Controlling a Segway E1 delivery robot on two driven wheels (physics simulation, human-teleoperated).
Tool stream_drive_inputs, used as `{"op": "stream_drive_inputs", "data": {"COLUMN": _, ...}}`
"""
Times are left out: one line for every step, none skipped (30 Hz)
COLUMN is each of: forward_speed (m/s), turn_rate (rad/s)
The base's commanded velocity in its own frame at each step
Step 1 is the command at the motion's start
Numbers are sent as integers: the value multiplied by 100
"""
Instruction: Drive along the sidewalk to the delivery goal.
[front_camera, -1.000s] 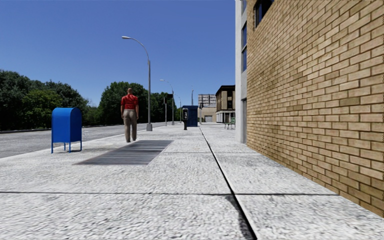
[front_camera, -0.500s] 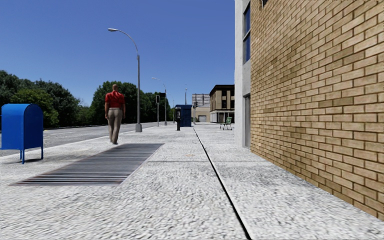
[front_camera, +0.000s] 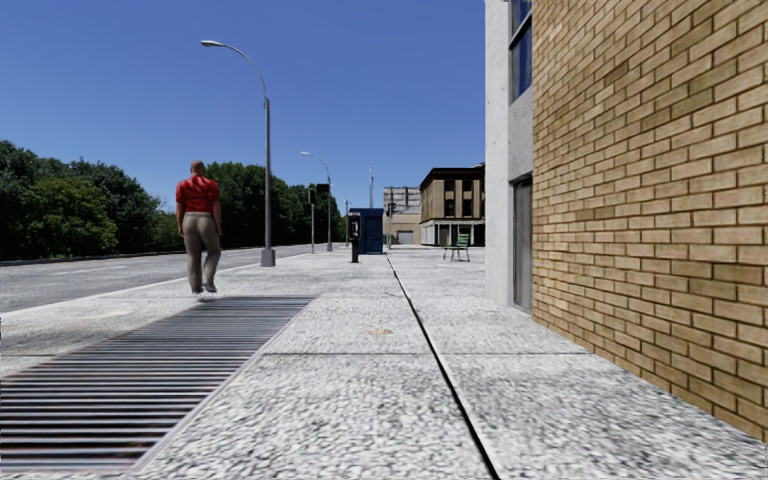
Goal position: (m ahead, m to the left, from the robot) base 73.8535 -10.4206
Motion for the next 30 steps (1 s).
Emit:
{"op": "stream_drive_inputs", "data": {"forward_speed": 200, "turn_rate": 0}}
{"op": "stream_drive_inputs", "data": {"forward_speed": 200, "turn_rate": 0}}
{"op": "stream_drive_inputs", "data": {"forward_speed": 200, "turn_rate": 0}}
{"op": "stream_drive_inputs", "data": {"forward_speed": 200, "turn_rate": 0}}
{"op": "stream_drive_inputs", "data": {"forward_speed": 200, "turn_rate": 0}}
{"op": "stream_drive_inputs", "data": {"forward_speed": 200, "turn_rate": 0}}
{"op": "stream_drive_inputs", "data": {"forward_speed": 200, "turn_rate": 0}}
{"op": "stream_drive_inputs", "data": {"forward_speed": 200, "turn_rate": 0}}
{"op": "stream_drive_inputs", "data": {"forward_speed": 200, "turn_rate": 0}}
{"op": "stream_drive_inputs", "data": {"forward_speed": 200, "turn_rate": 0}}
{"op": "stream_drive_inputs", "data": {"forward_speed": 200, "turn_rate": 0}}
{"op": "stream_drive_inputs", "data": {"forward_speed": 200, "turn_rate": 0}}
{"op": "stream_drive_inputs", "data": {"forward_speed": 200, "turn_rate": 0}}
{"op": "stream_drive_inputs", "data": {"forward_speed": 200, "turn_rate": 0}}
{"op": "stream_drive_inputs", "data": {"forward_speed": 200, "turn_rate": 0}}
{"op": "stream_drive_inputs", "data": {"forward_speed": 200, "turn_rate": 0}}
{"op": "stream_drive_inputs", "data": {"forward_speed": 200, "turn_rate": 0}}
{"op": "stream_drive_inputs", "data": {"forward_speed": 200, "turn_rate": 0}}
{"op": "stream_drive_inputs", "data": {"forward_speed": 200, "turn_rate": 0}}
{"op": "stream_drive_inputs", "data": {"forward_speed": 200, "turn_rate": 0}}
{"op": "stream_drive_inputs", "data": {"forward_speed": 200, "turn_rate": 0}}
{"op": "stream_drive_inputs", "data": {"forward_speed": 200, "turn_rate": 0}}
{"op": "stream_drive_inputs", "data": {"forward_speed": 200, "turn_rate": 0}}
{"op": "stream_drive_inputs", "data": {"forward_speed": 200, "turn_rate": 0}}
{"op": "stream_drive_inputs", "data": {"forward_speed": 200, "turn_rate": 0}}
{"op": "stream_drive_inputs", "data": {"forward_speed": 200, "turn_rate": 0}}
{"op": "stream_drive_inputs", "data": {"forward_speed": 200, "turn_rate": 0}}
{"op": "stream_drive_inputs", "data": {"forward_speed": 200, "turn_rate": 0}}
{"op": "stream_drive_inputs", "data": {"forward_speed": 200, "turn_rate": 0}}
{"op": "stream_drive_inputs", "data": {"forward_speed": 200, "turn_rate": 0}}
